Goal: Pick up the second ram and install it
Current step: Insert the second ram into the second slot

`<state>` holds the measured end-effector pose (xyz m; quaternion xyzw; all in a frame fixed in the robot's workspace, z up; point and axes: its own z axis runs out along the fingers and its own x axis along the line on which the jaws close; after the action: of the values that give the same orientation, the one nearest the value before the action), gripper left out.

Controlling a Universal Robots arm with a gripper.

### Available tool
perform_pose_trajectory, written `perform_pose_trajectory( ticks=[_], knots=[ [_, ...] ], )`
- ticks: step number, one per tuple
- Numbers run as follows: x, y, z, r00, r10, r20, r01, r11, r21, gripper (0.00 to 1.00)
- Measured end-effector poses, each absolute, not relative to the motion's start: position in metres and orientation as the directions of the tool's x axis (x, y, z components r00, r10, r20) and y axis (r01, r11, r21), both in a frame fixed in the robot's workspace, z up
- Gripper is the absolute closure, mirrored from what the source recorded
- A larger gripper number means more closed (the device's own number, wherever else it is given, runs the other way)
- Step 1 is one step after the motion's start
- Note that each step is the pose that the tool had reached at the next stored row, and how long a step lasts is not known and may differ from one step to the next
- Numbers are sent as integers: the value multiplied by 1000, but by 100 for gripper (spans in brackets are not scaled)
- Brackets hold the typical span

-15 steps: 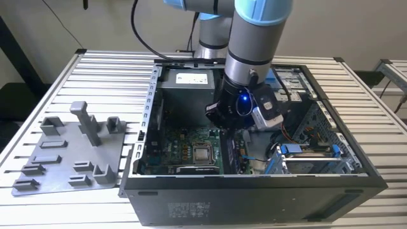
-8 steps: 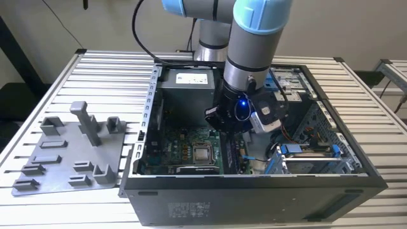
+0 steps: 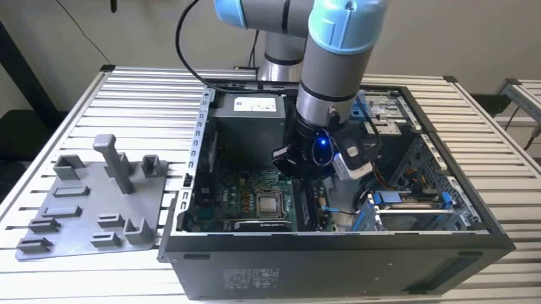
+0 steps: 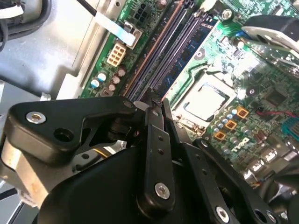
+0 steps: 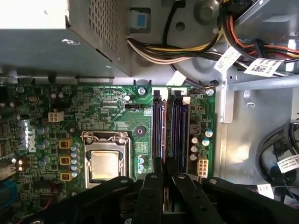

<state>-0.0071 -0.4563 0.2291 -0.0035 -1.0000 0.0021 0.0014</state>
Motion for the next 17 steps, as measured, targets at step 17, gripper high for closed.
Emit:
perform_pose_trajectory(
  ticks=[17],
  knots=[
    [-7, -458, 221, -1000, 4, 2, 4, 1000, -4, 86]
  ],
)
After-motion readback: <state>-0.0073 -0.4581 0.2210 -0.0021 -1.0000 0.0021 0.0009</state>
